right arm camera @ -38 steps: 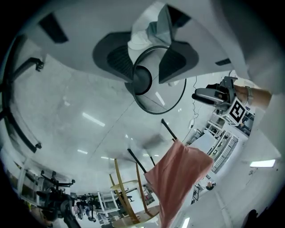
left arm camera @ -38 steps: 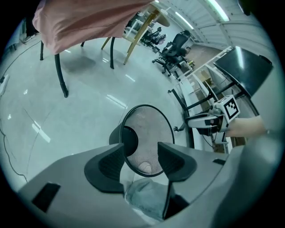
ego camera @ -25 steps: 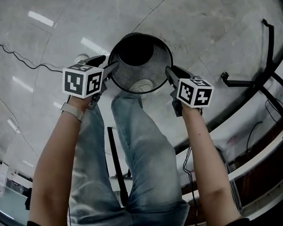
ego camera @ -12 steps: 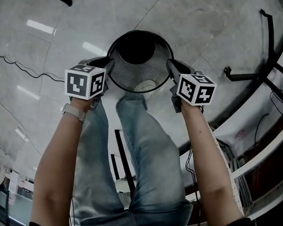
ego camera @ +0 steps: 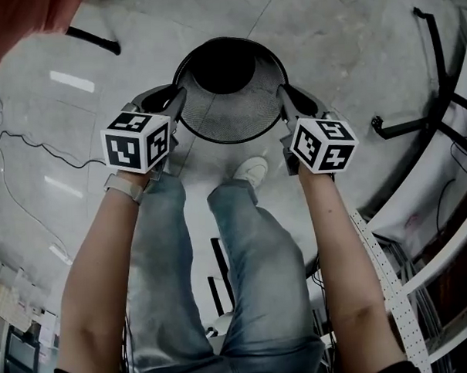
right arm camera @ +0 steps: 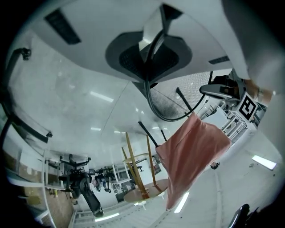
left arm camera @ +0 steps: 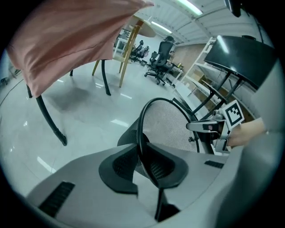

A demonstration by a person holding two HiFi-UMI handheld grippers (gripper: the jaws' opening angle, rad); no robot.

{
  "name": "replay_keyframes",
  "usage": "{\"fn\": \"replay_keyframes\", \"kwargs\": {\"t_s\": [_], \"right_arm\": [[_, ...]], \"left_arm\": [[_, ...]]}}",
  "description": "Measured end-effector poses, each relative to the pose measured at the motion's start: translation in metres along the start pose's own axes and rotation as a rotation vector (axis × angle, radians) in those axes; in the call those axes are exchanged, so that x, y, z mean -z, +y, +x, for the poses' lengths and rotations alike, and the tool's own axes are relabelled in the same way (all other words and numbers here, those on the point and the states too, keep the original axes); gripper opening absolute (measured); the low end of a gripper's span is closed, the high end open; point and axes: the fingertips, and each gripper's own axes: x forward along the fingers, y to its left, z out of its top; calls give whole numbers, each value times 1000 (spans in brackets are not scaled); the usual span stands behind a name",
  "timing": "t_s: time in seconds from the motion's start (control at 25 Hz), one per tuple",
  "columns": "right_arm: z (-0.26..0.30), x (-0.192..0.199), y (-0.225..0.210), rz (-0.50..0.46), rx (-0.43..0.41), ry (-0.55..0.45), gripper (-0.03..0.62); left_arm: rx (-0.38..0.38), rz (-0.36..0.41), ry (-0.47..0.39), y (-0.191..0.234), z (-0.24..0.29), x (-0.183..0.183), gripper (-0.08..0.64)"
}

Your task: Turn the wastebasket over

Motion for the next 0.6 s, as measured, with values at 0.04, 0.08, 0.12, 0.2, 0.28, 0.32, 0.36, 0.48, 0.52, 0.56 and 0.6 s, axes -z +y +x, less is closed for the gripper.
{"fn": "replay_keyframes", "kwargs": {"t_s": [0.04, 0.08, 0.12, 0.2, 0.28, 0.32, 0.36, 0.48, 0.52, 0.56, 0.6], "right_arm": [[4, -1, 0, -13, 8, -14, 46], [7, 1, -1, -25, 17, -21, 46], [10, 5, -1, -34, 25, -23, 46], [12, 18, -1, -34, 36, -19, 46], [9, 32, 1, -12, 43, -16, 46], [6, 38, 2, -2, 45, -13, 46], [3, 43, 4, 2, 47, -8, 47], [-5, 59, 10, -6, 56, 21, 48], [-7, 66, 11, -6, 60, 33, 48], [-9, 73, 12, -3, 64, 48, 48], [-10, 80, 14, -2, 69, 65, 48]], "left_arm": [[-2, 13, -8, 3, 2, -1, 69], [-3, 24, -8, 5, 4, 1, 69], [-4, 33, -2, 7, 7, 4, 67], [5, 42, 11, 8, 9, 16, 67], [30, 25, 7, 5, 7, 26, 69], [44, 12, 5, 4, 6, 30, 70], [53, 3, 7, 3, 4, 33, 71], [73, 10, 38, 0, 1, 44, 72], [79, 19, 54, -2, 0, 48, 72], [86, 28, 71, -4, -1, 53, 75], [94, 34, 89, -6, -1, 58, 78]]}}
